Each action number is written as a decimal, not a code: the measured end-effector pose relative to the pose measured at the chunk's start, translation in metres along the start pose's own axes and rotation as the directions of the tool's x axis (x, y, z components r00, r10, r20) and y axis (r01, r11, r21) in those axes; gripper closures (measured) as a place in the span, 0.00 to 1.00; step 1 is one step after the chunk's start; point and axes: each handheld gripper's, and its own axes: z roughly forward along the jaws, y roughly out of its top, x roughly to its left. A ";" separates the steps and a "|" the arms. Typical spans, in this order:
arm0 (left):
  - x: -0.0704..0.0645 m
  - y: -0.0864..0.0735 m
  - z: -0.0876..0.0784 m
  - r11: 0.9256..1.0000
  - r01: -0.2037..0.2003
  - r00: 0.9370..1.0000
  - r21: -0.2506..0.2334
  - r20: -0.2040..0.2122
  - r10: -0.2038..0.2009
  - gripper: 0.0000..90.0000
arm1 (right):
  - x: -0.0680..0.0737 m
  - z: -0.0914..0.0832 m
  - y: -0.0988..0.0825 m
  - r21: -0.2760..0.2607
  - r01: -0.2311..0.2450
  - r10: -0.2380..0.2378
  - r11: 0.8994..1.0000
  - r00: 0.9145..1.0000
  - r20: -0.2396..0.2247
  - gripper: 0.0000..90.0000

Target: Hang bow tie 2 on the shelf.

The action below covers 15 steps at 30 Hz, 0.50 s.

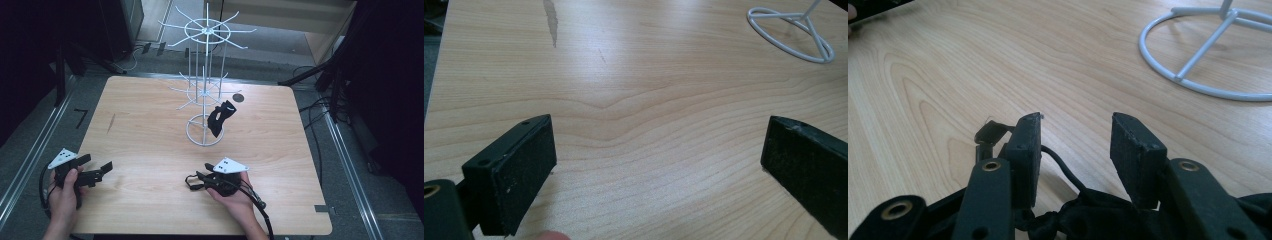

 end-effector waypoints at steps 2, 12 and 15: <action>0.000 0.000 0.000 1.000 0.001 1.000 0.000 0.000 -0.001 0.02 | 0.001 0.002 -0.001 0.013 0.003 -0.002 1.000 1.000 -0.010 0.64; 0.000 0.000 0.000 1.000 0.000 1.000 0.000 0.000 0.000 0.02 | 0.001 0.007 -0.003 0.068 0.003 -0.002 0.998 1.000 -0.014 0.72; 0.000 0.000 0.000 1.000 -0.001 1.000 0.000 0.000 0.001 0.02 | 0.001 0.009 -0.003 0.091 0.014 -0.012 0.996 1.000 -0.016 0.75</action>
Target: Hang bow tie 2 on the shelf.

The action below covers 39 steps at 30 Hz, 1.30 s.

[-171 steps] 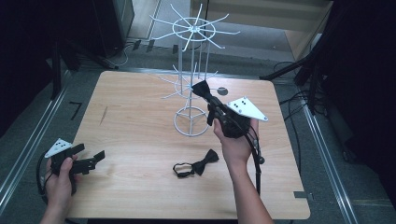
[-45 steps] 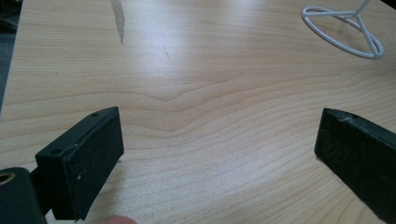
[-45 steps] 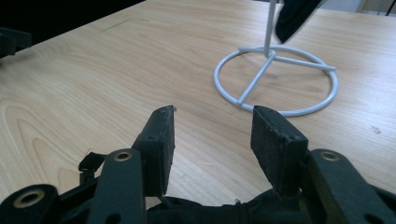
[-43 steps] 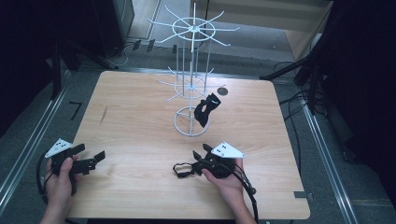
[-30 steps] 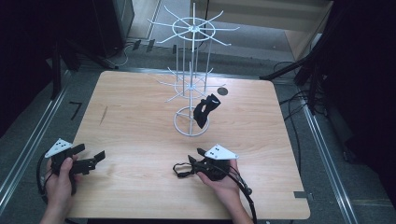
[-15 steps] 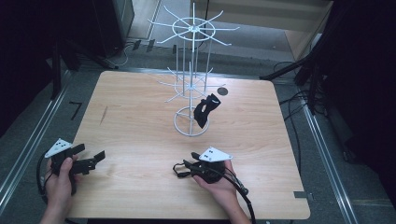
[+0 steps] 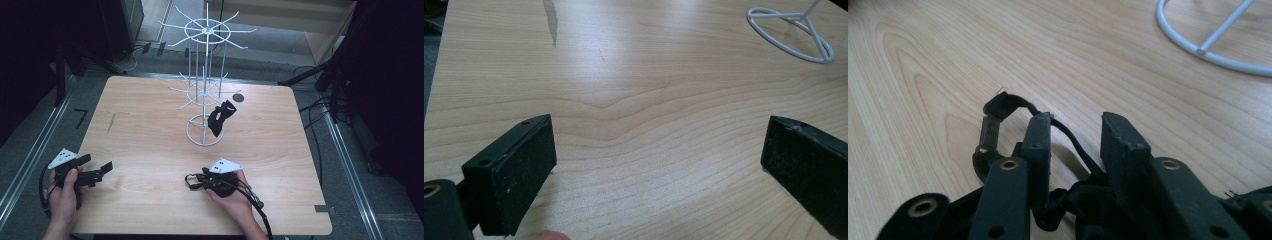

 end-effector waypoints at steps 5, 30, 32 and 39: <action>0.000 0.000 0.000 1.000 -0.001 1.000 0.000 0.001 0.001 0.02 | -0.001 0.001 0.000 0.034 -0.017 0.017 0.999 1.000 -0.001 0.83; 0.000 0.000 0.000 1.000 0.000 1.000 0.002 -0.001 0.000 0.02 | 0.004 -0.015 0.012 -0.069 -0.009 0.012 0.998 0.999 0.037 1.00; 0.000 0.000 0.000 1.000 -0.001 1.000 0.002 -0.001 0.001 0.02 | 0.004 -0.018 0.014 -0.087 -0.015 0.018 0.996 0.999 0.043 1.00; 0.000 0.000 0.000 1.000 -0.002 1.000 0.004 -0.002 0.002 0.02 | 0.005 -0.032 0.023 -0.153 -0.011 0.022 0.988 0.997 0.070 1.00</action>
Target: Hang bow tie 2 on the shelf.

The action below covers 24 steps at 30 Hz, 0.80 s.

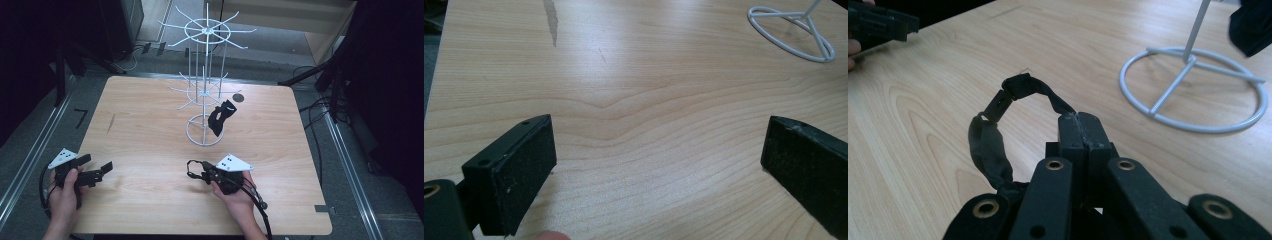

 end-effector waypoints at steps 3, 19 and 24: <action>0.000 0.000 0.000 1.000 0.000 1.000 0.000 0.000 0.000 0.02 | 0.000 -0.003 0.004 -0.014 0.002 -0.002 1.000 1.000 0.004 1.00; 0.000 0.000 0.000 1.000 -0.001 1.000 -0.001 -0.001 0.001 0.02 | -0.004 -0.019 0.022 -0.083 0.011 -0.008 0.997 0.999 0.039 1.00; 0.000 0.000 0.000 1.000 0.000 1.000 -0.001 0.000 0.000 0.02 | -0.005 -0.024 0.028 -0.099 0.014 -0.009 0.995 0.999 0.047 1.00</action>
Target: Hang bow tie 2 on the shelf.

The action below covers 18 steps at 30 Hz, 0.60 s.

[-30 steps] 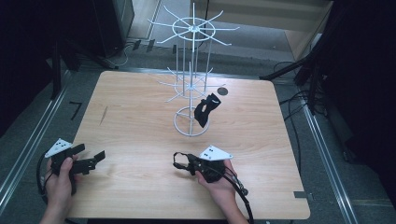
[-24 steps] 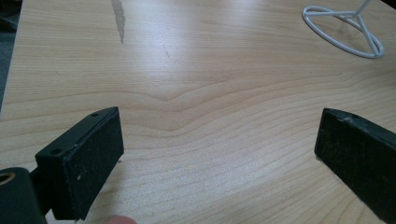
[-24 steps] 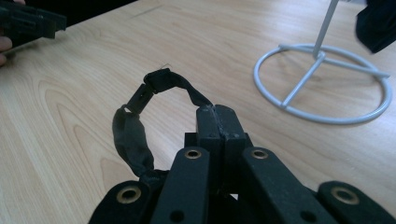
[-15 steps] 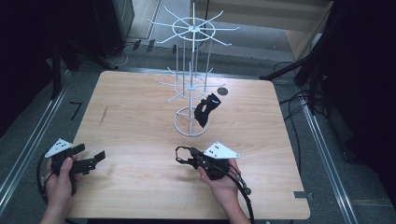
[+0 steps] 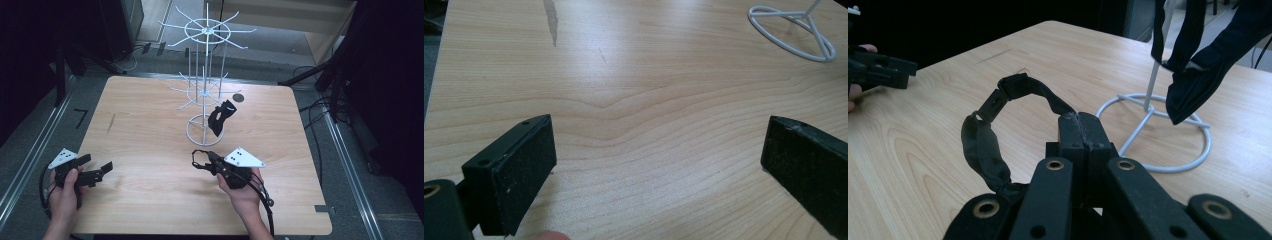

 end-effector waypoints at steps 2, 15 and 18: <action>0.000 0.000 0.000 1.000 0.000 1.000 0.001 0.000 0.000 0.02 | -0.001 -0.001 0.003 -0.010 0.000 0.000 1.000 1.000 0.004 1.00; 0.000 0.000 0.000 1.000 0.000 1.000 0.002 0.002 0.000 0.02 | -0.003 -0.008 0.022 -0.059 -0.001 0.002 0.998 1.000 0.019 1.00; 0.000 0.000 0.000 1.000 -0.001 1.000 0.002 0.002 0.001 0.02 | -0.003 -0.009 0.026 -0.072 0.006 -0.004 0.997 1.000 0.021 1.00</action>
